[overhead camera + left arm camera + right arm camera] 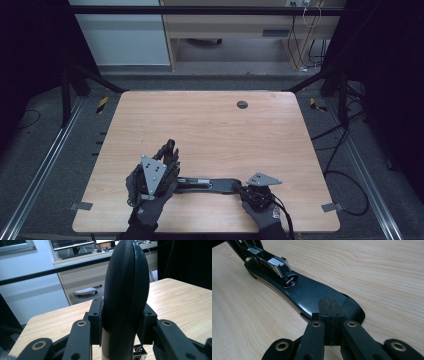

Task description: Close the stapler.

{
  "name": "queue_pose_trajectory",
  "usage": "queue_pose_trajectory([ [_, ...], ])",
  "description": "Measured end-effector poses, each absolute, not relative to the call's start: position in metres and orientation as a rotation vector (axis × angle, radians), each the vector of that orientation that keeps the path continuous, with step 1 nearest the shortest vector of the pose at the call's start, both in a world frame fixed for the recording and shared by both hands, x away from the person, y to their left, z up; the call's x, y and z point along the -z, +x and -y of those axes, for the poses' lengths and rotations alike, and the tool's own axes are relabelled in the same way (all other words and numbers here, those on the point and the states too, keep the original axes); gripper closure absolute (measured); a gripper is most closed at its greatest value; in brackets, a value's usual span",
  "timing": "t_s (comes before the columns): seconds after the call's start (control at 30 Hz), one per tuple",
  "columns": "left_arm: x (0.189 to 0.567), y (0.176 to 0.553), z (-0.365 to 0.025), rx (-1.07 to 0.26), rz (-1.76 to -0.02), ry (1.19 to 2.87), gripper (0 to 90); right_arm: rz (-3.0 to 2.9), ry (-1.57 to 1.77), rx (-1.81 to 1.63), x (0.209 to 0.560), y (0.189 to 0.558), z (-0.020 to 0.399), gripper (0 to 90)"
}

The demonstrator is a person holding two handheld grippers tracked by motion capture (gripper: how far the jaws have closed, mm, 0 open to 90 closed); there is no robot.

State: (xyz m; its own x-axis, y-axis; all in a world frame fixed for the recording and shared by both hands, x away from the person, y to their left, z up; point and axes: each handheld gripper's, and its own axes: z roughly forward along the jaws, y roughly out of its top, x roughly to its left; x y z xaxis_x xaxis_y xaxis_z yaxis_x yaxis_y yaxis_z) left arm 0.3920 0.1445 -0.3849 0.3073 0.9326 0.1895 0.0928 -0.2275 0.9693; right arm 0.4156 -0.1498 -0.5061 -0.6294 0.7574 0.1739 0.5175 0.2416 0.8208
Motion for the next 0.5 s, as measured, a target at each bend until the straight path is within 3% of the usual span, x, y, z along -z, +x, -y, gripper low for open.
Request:
queue_pose_trajectory([
  [0.5, 0.389, 0.391, -0.123, -1.157, -0.890, 1.643, 62.4, -2.257, 1.194, -1.334, 0.506, 0.416, 0.150, 90.0],
])
